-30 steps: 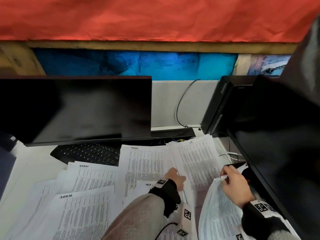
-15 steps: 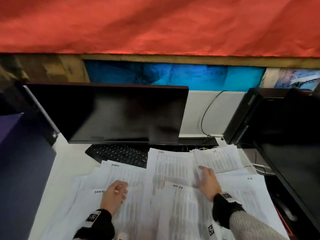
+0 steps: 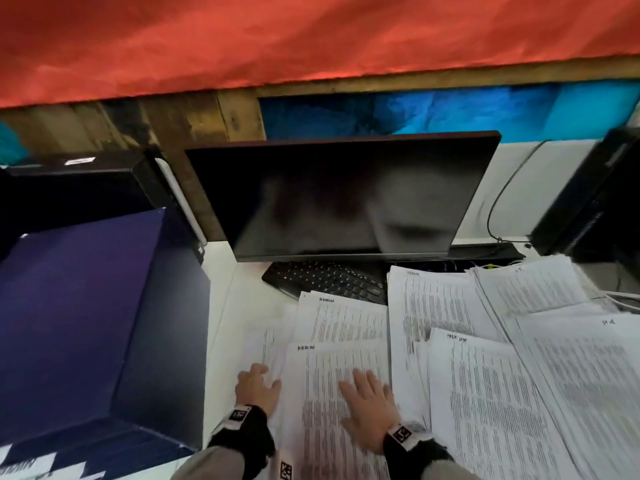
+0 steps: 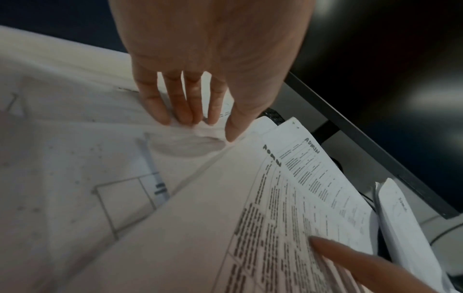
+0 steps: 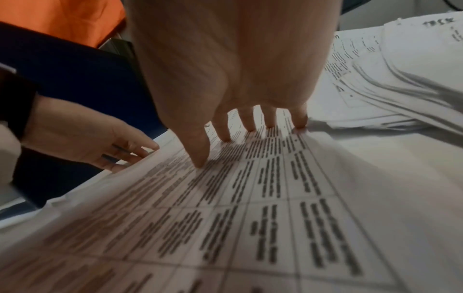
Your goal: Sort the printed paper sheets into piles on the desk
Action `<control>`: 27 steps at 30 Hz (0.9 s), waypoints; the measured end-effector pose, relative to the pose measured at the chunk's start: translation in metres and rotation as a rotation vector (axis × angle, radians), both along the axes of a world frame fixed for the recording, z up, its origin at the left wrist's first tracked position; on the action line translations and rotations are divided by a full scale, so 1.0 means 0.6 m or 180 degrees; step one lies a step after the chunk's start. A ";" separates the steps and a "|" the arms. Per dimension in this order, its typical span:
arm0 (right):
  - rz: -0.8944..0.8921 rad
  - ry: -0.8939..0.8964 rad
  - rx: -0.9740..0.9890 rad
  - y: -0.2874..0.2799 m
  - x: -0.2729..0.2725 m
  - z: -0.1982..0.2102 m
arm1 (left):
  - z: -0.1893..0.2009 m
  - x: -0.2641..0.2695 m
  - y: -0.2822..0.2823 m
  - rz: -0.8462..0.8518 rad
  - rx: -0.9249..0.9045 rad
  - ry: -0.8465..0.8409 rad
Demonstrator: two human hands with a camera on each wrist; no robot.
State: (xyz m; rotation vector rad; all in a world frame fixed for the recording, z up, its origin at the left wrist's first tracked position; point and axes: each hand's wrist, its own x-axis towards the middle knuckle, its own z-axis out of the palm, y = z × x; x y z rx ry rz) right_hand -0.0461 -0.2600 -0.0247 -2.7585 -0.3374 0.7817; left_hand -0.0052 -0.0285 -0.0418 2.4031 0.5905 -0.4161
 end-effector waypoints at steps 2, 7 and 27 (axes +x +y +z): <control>-0.0034 0.0024 -0.0096 0.007 -0.006 -0.002 | 0.004 0.001 0.000 0.0018 -0.0353 -0.0006; -0.0188 0.0053 0.0018 0.015 -0.013 -0.008 | 0.011 0.005 -0.003 0.0428 -0.1293 0.0107; -0.2553 0.0323 0.1561 0.092 0.017 0.014 | 0.015 -0.025 0.057 0.0231 0.0218 0.0034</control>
